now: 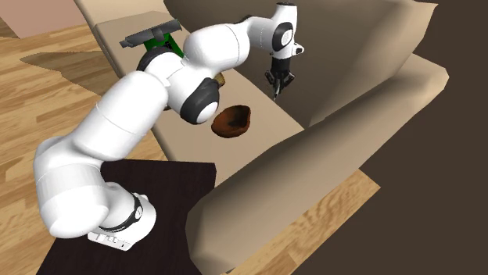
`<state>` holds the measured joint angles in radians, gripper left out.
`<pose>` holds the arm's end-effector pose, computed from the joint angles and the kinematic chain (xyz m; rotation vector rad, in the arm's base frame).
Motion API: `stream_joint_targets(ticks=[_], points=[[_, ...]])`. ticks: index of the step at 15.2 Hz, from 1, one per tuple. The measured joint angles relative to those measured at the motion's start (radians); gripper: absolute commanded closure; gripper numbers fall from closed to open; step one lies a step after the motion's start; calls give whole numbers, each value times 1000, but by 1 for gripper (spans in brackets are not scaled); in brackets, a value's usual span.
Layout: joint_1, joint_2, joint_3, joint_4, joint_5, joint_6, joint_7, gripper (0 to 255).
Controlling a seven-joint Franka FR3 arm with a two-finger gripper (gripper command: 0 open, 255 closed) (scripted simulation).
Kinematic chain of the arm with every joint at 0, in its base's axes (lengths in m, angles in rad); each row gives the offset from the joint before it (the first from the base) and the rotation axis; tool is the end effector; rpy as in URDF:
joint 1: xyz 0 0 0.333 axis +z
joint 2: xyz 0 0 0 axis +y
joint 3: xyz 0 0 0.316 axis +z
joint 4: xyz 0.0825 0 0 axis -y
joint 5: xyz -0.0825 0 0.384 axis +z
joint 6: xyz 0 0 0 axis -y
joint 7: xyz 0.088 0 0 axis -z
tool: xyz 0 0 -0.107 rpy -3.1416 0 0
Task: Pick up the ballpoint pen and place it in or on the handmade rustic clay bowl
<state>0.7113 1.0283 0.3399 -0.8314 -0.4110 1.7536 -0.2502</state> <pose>0.5132 0.5934 0.2982 2.4515 1.7553 -0.0388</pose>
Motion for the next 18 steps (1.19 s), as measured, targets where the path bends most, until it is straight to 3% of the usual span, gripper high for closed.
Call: stream_joint_targets(ticks=[3,11,18], points=[[3,-11,2,22,3,-32,-7,255],[-109,-393,66,-652,31,230,121,255],[-154,-651,124,-1051,88,372,189,255]])
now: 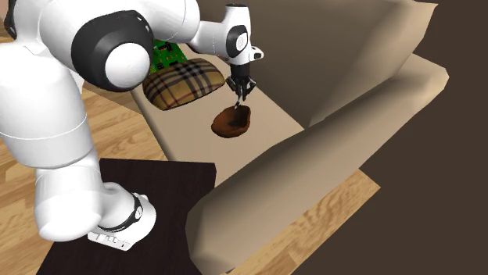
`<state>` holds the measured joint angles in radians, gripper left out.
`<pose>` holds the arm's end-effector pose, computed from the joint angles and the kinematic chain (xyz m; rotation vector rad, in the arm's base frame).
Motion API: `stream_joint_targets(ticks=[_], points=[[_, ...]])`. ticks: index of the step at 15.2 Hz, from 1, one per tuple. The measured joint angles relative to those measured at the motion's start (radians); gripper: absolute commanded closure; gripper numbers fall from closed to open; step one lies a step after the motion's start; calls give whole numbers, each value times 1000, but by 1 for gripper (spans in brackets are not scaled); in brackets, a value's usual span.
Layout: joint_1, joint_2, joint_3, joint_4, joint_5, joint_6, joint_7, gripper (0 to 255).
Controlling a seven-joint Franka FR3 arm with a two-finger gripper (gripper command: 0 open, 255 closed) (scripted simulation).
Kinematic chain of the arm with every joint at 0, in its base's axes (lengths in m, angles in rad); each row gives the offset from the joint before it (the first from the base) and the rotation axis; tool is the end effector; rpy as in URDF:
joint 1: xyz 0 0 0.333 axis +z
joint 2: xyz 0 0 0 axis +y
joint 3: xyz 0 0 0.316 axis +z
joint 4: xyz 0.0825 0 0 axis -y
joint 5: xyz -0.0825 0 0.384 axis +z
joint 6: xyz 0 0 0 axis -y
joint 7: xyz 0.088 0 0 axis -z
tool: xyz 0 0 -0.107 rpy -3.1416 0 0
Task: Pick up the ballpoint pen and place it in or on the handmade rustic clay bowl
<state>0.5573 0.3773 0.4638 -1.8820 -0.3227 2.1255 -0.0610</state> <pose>0.3476 0.5102 0.3205 2.4506 1.7566 -0.0402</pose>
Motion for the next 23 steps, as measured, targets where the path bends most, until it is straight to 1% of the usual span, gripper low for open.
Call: stream_joint_targets(ticks=[3,6,16,23], points=[[-6,-84,23,-120,30,42,19,255],[-5,-92,24,-167,26,80,35,255],[20,5,-9,-190,-48,183,94,255],[22,13,-12,-192,-55,193,100,255]])
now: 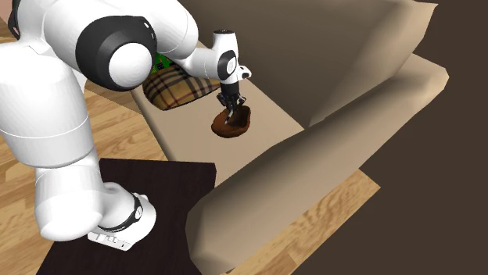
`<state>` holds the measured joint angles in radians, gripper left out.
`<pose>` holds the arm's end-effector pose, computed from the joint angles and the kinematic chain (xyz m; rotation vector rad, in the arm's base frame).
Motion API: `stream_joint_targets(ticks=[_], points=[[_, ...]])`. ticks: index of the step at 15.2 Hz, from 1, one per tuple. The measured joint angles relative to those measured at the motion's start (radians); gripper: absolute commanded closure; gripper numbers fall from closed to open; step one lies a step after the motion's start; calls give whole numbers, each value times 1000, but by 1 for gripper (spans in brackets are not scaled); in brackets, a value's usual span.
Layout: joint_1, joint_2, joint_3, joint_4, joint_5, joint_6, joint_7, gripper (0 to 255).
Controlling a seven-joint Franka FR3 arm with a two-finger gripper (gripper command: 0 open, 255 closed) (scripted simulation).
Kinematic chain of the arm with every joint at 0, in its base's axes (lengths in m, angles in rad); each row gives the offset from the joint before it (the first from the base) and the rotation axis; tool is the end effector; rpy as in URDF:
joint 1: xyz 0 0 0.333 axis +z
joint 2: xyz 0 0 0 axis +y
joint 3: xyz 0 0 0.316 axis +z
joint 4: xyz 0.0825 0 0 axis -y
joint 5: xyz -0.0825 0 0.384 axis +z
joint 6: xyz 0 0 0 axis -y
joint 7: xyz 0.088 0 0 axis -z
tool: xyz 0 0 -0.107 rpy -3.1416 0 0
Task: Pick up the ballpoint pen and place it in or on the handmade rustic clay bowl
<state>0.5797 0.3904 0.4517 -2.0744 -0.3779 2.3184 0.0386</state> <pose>0.3051 0.4900 0.2489 2.4514 1.7550 -0.0398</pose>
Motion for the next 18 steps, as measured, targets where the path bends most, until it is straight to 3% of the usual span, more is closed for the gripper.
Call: stream_joint_targets(ticks=[1,7,12,18], points=[[0,0,0,0,0,0,0,0],[0,0,0,0,0,0,0,0],[-13,-74,31,18,57,-81,-35,0],[-14,-80,34,31,65,-100,-42,0]])
